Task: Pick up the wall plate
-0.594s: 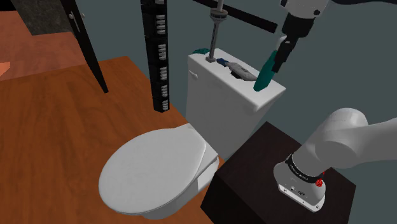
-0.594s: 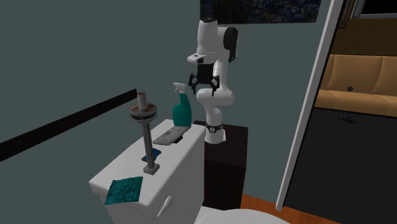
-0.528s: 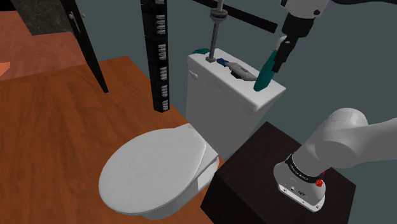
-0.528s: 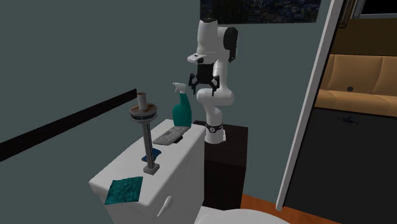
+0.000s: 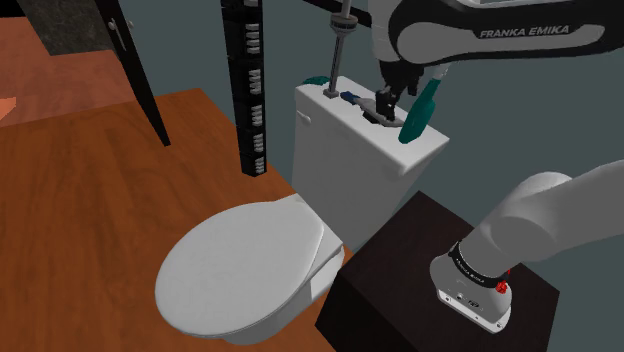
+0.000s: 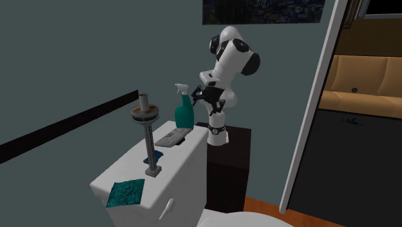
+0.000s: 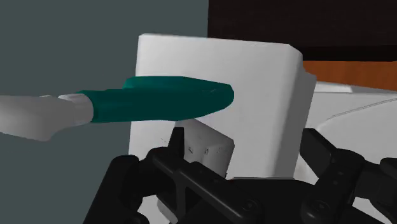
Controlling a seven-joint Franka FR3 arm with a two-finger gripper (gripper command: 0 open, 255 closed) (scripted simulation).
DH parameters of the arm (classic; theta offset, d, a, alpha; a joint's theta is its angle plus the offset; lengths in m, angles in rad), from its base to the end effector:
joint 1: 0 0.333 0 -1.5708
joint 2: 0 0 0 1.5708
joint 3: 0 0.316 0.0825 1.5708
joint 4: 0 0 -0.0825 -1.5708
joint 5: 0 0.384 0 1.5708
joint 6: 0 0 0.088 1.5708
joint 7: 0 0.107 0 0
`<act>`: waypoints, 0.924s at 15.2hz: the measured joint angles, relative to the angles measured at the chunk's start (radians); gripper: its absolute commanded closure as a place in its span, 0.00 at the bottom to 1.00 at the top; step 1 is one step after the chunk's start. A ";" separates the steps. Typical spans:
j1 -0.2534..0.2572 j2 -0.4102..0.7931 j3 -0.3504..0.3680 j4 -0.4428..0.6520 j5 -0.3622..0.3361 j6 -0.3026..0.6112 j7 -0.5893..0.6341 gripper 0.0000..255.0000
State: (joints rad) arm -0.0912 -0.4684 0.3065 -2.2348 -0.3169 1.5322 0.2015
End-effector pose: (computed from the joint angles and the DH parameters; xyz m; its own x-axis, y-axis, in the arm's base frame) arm 0.3840 0.0644 0.5349 0.9871 -0.0451 -0.1534 0.0330 -0.8814 0.4713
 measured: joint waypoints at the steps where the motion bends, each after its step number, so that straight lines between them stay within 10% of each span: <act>1: -0.019 0.066 0.036 0.025 -0.051 -0.005 0.057 0.00; 7: -0.073 0.439 0.172 0.191 -0.350 -0.168 0.375 0.00; 14: -0.070 0.514 0.174 0.172 -0.387 -0.139 0.457 0.00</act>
State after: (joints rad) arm -0.1616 0.0461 0.4808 -2.0631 -0.7037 1.3929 0.6586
